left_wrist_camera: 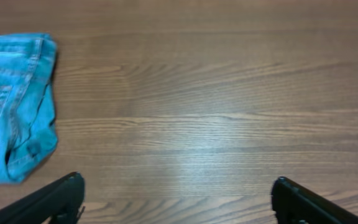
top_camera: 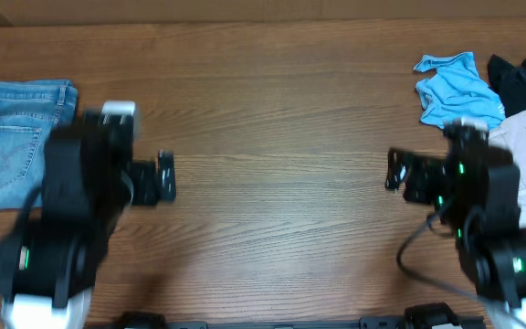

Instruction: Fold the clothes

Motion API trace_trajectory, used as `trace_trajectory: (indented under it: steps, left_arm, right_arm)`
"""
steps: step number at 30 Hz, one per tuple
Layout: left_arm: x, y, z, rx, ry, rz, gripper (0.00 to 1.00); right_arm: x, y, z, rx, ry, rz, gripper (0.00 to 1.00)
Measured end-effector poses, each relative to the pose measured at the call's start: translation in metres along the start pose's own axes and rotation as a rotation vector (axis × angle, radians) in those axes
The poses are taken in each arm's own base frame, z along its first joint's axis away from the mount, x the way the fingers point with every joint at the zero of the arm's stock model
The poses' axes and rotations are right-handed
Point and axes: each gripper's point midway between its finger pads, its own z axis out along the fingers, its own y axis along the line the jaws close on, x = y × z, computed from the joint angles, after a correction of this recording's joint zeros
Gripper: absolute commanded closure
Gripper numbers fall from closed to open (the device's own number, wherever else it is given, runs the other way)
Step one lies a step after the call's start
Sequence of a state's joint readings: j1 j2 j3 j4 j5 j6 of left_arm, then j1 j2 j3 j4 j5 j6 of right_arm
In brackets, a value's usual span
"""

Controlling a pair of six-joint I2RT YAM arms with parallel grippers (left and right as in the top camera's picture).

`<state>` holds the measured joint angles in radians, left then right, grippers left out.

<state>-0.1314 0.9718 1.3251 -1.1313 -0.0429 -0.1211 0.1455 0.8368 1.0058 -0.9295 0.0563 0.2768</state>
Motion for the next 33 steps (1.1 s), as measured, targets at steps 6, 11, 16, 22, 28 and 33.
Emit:
trace_trajectory:
  steps: [6,11,16,22,28,33]
  left_arm:
    - [0.023,0.014,-0.031,-0.038,-0.150,-0.040,0.00]
    - [0.026,0.017,-0.021,-0.056,-0.140,-0.045,0.00]
    - [0.030,0.018,-0.013,-0.065,-0.104,-0.042,0.00]
    - [0.039,0.019,-0.011,-0.074,-0.061,-0.041,0.00]
    - [0.040,0.019,-0.011,-0.074,-0.059,-0.041,0.00]
    - [0.040,0.019,-0.011,-0.075,-0.058,-0.041,0.00]
  right_arm:
    - [0.020,-0.008,-0.016,-0.008,-0.022,0.034,0.00]
    - [0.025,-0.010,-0.015,-0.001,-0.001,0.039,0.00]
    - [0.026,-0.010,-0.014,0.002,0.005,0.041,0.00]
    - [0.026,-0.010,-0.014,0.002,0.005,0.041,0.00]
    - [0.026,-0.010,-0.014,0.002,0.005,0.041,0.00]
    - [0.027,-0.010,-0.014,0.002,0.005,0.041,0.00]
